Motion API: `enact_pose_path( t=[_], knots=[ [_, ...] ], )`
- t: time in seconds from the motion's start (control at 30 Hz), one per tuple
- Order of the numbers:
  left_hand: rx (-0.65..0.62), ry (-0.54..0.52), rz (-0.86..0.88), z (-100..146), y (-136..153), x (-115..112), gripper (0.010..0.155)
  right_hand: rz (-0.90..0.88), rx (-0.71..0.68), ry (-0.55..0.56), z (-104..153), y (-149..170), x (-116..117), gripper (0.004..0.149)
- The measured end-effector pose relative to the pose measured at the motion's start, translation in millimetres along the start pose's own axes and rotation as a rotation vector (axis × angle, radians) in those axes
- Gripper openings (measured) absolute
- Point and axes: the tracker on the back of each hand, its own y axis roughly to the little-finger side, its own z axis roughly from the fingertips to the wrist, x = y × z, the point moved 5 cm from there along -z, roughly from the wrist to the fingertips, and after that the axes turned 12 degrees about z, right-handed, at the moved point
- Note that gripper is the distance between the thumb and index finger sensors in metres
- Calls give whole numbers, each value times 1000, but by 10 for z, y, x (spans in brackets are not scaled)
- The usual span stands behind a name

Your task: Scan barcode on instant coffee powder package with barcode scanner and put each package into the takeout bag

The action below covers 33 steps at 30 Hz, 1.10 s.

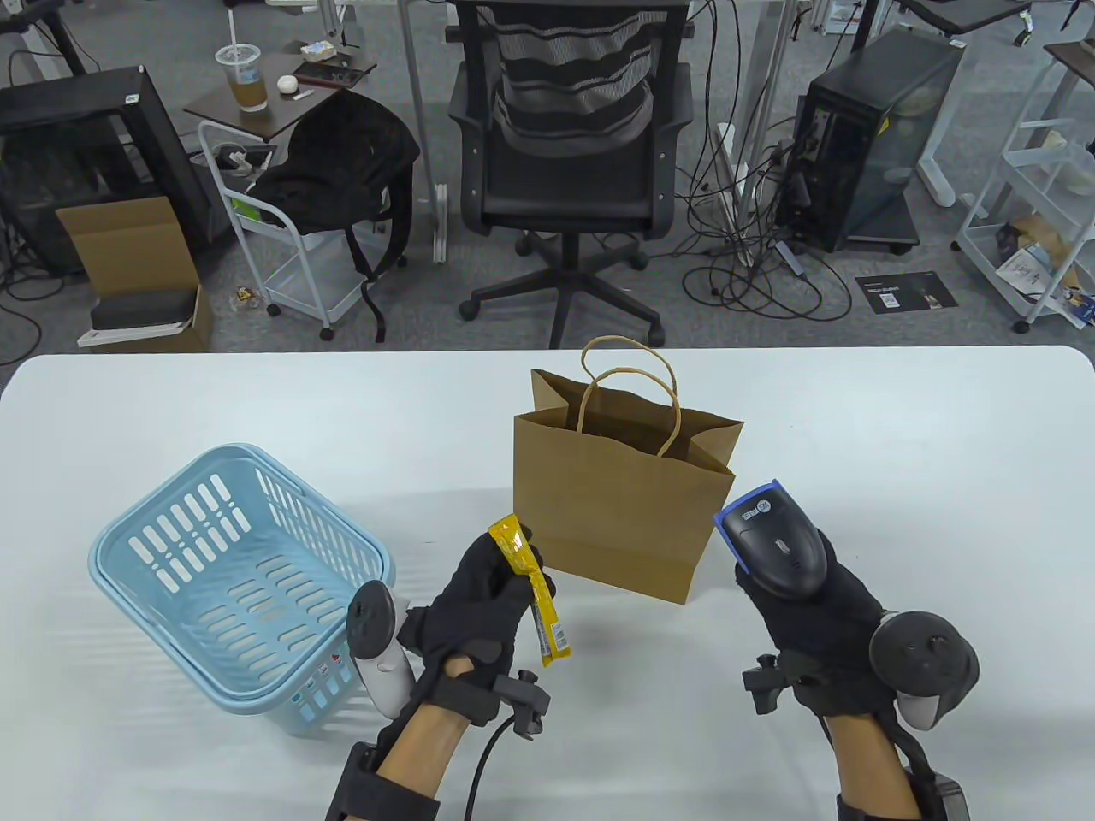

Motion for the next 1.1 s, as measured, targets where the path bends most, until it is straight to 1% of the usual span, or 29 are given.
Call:
enact_pose_path(
  t=[0.07,0.13,0.23,0.47,0.6,0.7,0.83,1.0,1.1],
  knots=[
    [-4,-11,-1,0,-1,24,51,10,-29,-24,12,-68,59,56],
    [-7,-22,24,0,2,56,49,23,-55,-48,22,-123,116,56],
    [1,-34,84,-2,23,91,48,31,-85,-82,40,-189,206,56],
    [-15,-34,84,3,16,93,48,72,-171,-211,122,-370,514,56],
    [-41,-34,77,11,-31,102,47,78,-206,-282,165,-448,653,56],
    [-48,-30,80,16,-48,102,47,90,-226,-358,195,-491,755,55],
    [-53,-16,83,15,-44,94,46,109,-242,-410,226,-526,841,55],
    [-57,-12,67,15,-48,97,46,110,-246,-462,237,-542,884,54],
    [-58,-10,66,16,-46,98,46,120,-248,-467,240,-547,892,54]
  ],
)
